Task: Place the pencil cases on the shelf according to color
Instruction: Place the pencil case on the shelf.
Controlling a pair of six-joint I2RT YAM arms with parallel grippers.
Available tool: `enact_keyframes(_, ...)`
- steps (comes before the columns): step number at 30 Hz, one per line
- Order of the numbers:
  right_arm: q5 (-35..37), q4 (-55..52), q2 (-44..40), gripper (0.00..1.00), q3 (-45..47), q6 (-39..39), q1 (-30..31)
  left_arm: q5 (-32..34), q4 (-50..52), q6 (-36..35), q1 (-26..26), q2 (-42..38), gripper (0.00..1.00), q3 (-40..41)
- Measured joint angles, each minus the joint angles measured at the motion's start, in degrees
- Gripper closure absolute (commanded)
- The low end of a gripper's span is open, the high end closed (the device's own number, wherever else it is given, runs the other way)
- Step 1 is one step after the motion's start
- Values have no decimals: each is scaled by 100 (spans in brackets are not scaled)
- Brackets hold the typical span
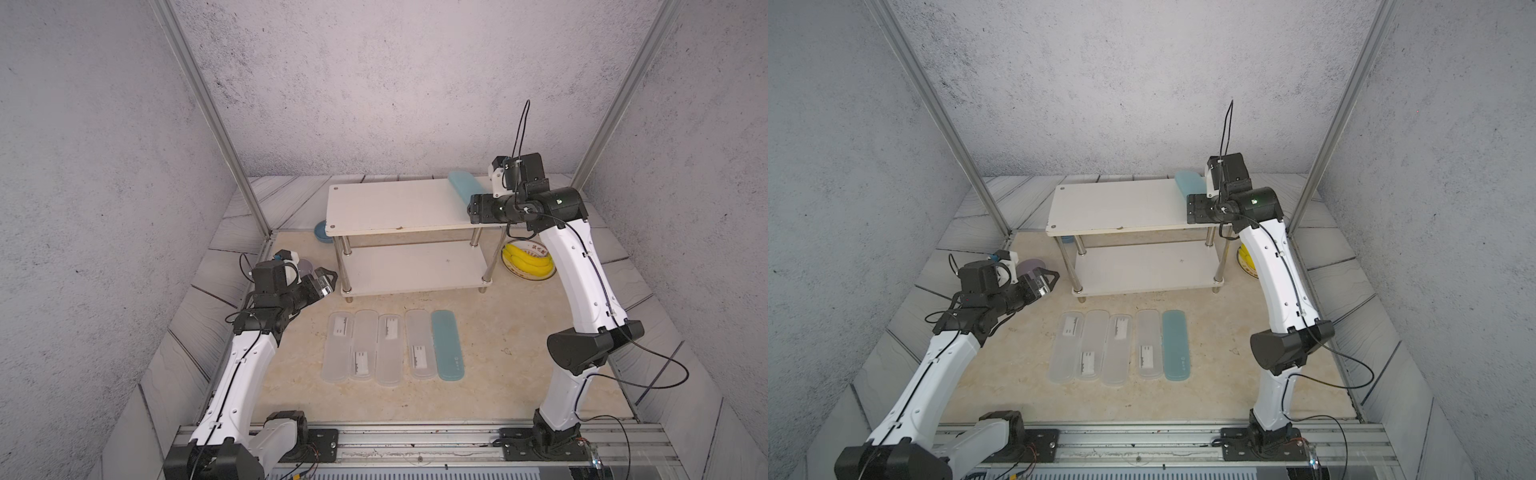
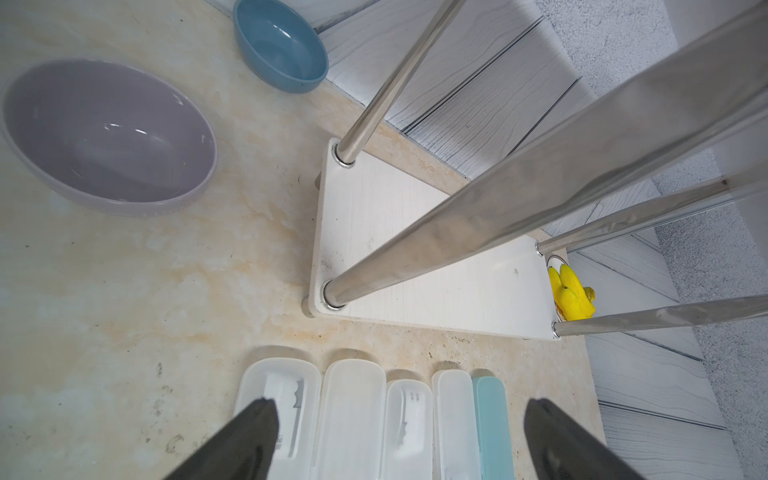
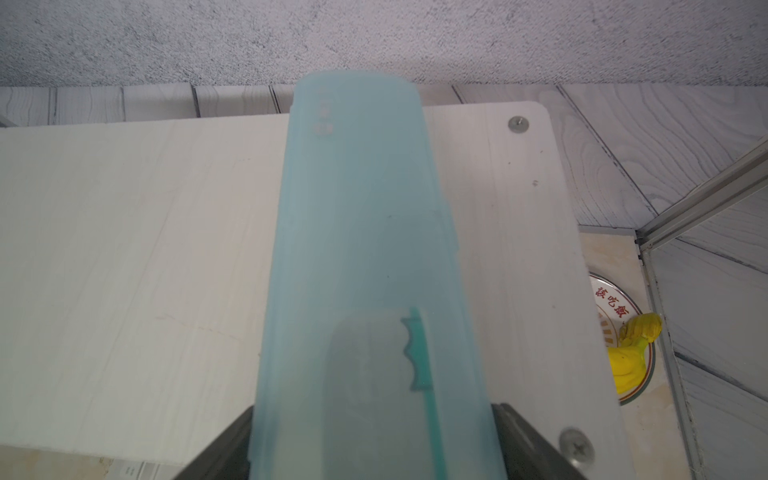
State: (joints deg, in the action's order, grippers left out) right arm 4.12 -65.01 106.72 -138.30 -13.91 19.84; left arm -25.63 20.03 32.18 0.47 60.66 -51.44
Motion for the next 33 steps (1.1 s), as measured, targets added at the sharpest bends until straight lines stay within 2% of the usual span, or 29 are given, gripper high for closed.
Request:
enact_keyframes(11, -42, 369, -728, 7, 879, -2, 0, 52, 50, -129, 0, 0, 1, 76)
enact_keyframes(21, -50, 483, -730, 9, 1067, -22, 2, 79, 96, -229, 0, -4, 1, 76)
enact_keyframes(24, 131, 422, -898, 15, 1086, 74, 0, 87, 122, -256, 0, -46, 1, 96)
enact_keyframes(31, 289, 160, -2017, 57, 1812, 262, 0, 103, 146, -264, 0, -136, 1, 192)
enact_keyframes(33, 173, 136, -2345, 61, 2210, 240, 0, 105, 151, -262, 0, -138, 1, 201)
